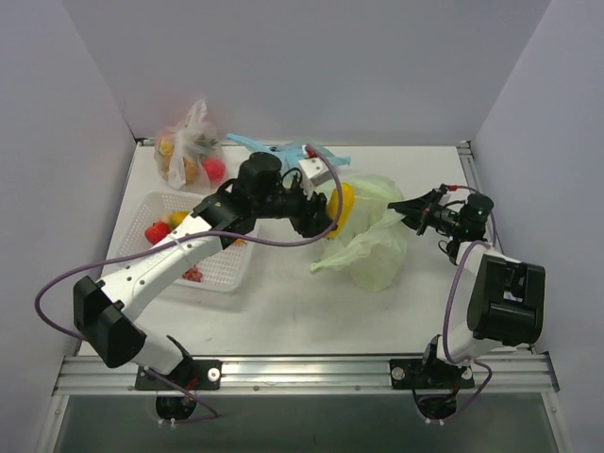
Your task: Place the fake fruits into the plastic bag and tie a complex knot
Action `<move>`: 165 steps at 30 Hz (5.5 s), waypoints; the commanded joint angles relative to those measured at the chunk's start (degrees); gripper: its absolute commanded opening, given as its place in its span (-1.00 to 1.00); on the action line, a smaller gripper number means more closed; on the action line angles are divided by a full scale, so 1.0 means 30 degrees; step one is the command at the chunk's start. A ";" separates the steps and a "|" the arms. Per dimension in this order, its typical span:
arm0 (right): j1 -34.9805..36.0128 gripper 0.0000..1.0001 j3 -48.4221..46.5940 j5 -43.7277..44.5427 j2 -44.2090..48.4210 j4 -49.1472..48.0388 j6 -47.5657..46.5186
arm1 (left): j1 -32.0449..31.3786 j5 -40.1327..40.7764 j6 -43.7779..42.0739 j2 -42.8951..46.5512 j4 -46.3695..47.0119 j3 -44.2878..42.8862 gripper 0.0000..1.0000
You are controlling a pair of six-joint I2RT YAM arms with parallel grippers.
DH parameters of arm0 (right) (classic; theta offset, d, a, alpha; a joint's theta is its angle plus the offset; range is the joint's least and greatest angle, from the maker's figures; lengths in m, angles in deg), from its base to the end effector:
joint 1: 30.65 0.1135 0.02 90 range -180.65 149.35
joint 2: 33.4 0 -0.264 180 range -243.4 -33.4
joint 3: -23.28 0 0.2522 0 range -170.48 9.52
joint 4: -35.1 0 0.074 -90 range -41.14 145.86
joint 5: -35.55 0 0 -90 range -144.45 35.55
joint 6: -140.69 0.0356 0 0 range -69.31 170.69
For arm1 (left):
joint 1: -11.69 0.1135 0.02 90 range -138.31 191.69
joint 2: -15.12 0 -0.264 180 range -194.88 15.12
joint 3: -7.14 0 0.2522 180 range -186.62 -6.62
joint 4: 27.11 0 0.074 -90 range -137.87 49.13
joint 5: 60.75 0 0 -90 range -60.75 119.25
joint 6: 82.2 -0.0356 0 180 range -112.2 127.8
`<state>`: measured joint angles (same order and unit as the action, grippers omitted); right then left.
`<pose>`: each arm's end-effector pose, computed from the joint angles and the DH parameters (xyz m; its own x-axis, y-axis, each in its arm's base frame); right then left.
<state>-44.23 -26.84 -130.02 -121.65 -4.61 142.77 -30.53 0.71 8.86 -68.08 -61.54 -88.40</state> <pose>0.2931 -0.0353 0.2239 -0.8829 0.4695 0.0096 0.0052 -0.0106 0.9999 0.2349 -0.2361 0.3900 -0.2954 0.2461 -0.9231 0.9129 0.3577 -0.1968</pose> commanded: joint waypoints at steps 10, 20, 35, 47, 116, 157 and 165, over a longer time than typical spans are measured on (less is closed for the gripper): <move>-0.1271 -1.00 -0.0478 -0.2083 -0.0086 -0.3882 0.1476 | -0.2861 0.0726 -0.1608 -0.6014 0.3297 -0.4583 0.28; -0.2444 -1.00 -0.0975 -0.4164 -0.3513 -1.4109 0.8218 | -0.0698 -0.4450 -0.7904 -0.3474 -0.1048 -0.3508 0.95; -0.2387 -1.00 -0.1181 -0.5103 -0.3280 -1.4139 0.8361 | -0.0838 -0.7304 -1.6494 -0.4430 -0.2135 -0.2241 0.95; -0.1244 -1.00 -0.2410 -0.1712 -0.1093 -0.6619 0.6598 | -0.2012 -0.5287 -1.4561 -0.4618 0.0239 -0.2043 -0.66; 0.7809 -1.00 -1.1816 1.3677 0.1994 2.8313 -3.1980 | 0.8389 1.5459 1.2186 -0.2353 -0.2430 0.5784 0.82; 0.7839 -1.00 -1.0849 1.2475 0.2785 2.8108 -3.1716 | 0.6315 0.5565 0.4631 0.4378 0.0174 0.4173 -0.60; 0.7838 -1.00 -1.0819 1.2651 0.2961 2.8107 -3.1775 | 0.0398 0.2189 0.2052 0.3392 0.2055 0.3091 -0.57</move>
<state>-21.17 -59.47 -91.31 -115.09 79.47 47.60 -26.12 12.89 19.96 -55.95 -58.98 -76.23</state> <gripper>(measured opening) 0.034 0.577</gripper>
